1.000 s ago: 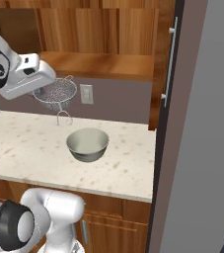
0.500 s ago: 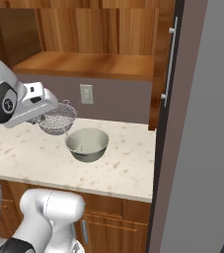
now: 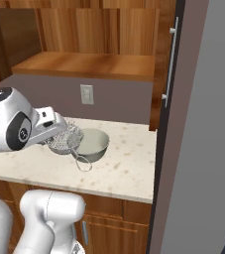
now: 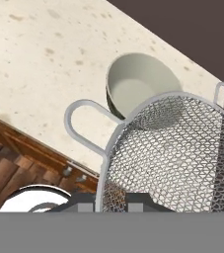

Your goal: Open the cabinet and setup a tea strainer by placing it in the bowl upright.

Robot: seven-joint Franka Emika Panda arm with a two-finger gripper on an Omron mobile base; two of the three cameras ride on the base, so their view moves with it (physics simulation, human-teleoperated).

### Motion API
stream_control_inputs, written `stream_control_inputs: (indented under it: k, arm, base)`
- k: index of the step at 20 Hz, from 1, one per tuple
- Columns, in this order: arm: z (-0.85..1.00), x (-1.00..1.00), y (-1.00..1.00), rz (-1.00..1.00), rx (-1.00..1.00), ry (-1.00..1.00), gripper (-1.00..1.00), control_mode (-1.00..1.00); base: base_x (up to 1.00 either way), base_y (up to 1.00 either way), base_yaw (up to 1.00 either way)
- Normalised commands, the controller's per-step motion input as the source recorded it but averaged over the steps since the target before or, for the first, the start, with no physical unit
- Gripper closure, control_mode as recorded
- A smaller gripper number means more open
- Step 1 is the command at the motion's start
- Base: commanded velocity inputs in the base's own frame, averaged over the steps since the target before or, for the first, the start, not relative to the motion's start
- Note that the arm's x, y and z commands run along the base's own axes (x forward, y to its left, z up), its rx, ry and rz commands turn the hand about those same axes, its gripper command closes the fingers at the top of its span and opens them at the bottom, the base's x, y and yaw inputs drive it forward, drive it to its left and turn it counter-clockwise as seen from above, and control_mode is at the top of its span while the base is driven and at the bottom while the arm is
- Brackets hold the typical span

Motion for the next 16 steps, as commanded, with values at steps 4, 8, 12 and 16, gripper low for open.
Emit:
stream_control_inputs:
  k: [4, 8, 12, 16]
  arm:
    - [-0.24, 0.17, -0.19, 0.00, 0.00, 0.00, 1.00, -1.00]
    - [-0.25, 0.36, -0.04, 0.00, 0.00, 0.00, 1.00, -1.00]
    - [-0.09, 0.50, 0.00, 0.01, 0.00, 0.03, 1.00, -1.00]
    - [-0.01, 0.54, 0.00, 0.00, 0.00, 0.01, 1.00, -1.00]
  base:
    - [0.00, 0.00, 0.00]
    - [0.00, 0.00, 0.00]
    - [0.00, 0.00, 0.00]
    - [0.00, 0.00, 0.00]
